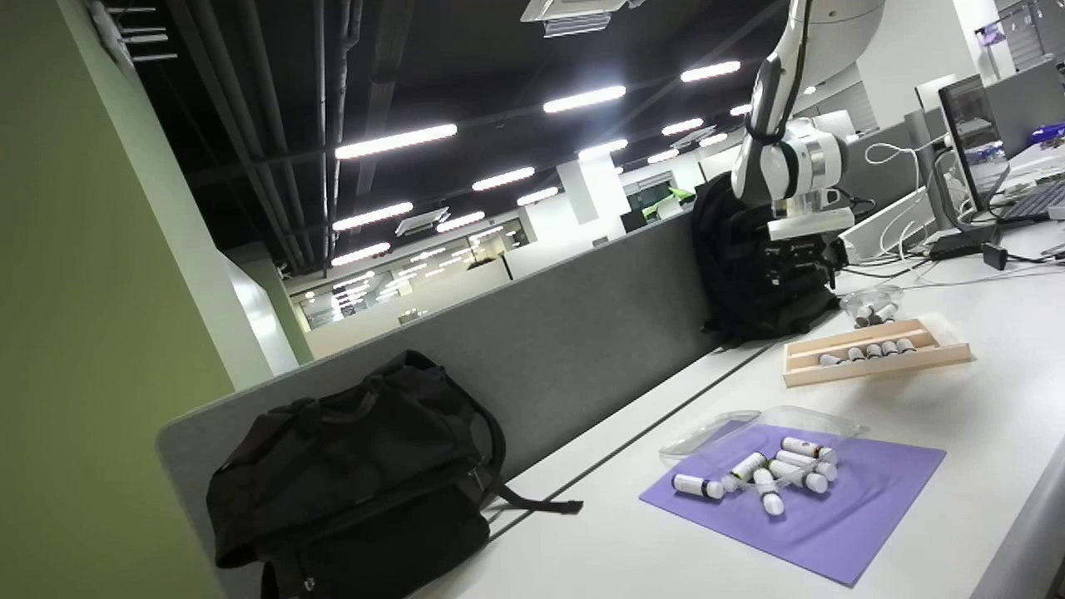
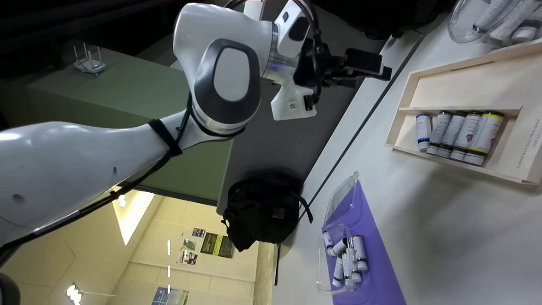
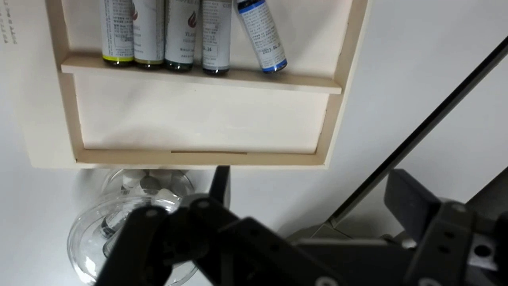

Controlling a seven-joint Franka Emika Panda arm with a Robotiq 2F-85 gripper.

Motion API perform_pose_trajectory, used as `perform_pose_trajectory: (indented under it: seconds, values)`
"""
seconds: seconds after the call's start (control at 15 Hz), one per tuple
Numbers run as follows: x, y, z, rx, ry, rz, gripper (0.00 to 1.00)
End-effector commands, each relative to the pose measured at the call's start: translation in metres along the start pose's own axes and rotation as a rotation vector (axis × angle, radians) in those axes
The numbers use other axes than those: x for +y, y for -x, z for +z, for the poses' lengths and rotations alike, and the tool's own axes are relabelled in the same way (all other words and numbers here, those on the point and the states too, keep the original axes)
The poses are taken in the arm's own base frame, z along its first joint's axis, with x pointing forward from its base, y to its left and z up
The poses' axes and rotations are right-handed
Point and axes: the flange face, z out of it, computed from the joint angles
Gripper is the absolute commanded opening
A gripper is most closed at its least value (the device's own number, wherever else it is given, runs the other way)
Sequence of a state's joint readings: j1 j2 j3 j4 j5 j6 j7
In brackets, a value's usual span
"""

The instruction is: Remove one bottle from the tray and place it the container

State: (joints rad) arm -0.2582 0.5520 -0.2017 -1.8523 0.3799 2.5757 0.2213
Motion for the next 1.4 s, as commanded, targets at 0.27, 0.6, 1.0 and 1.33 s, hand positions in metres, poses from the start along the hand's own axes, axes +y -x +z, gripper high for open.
perform_pose_trajectory:
  seconds: [0.27, 0.6, 1.0, 1.33]
  values:
    - [-0.001, -0.002, -0.002, 0.002, -0.001, 0.004, 1.0]
    - [-0.001, -0.002, -0.002, 0.002, -0.001, 0.006, 1.0]
    - [-0.031, 0.024, 0.048, -0.059, 0.042, -0.041, 1.0]
    - [-0.047, 0.057, 0.112, -0.127, 0.138, -0.117, 1.0]
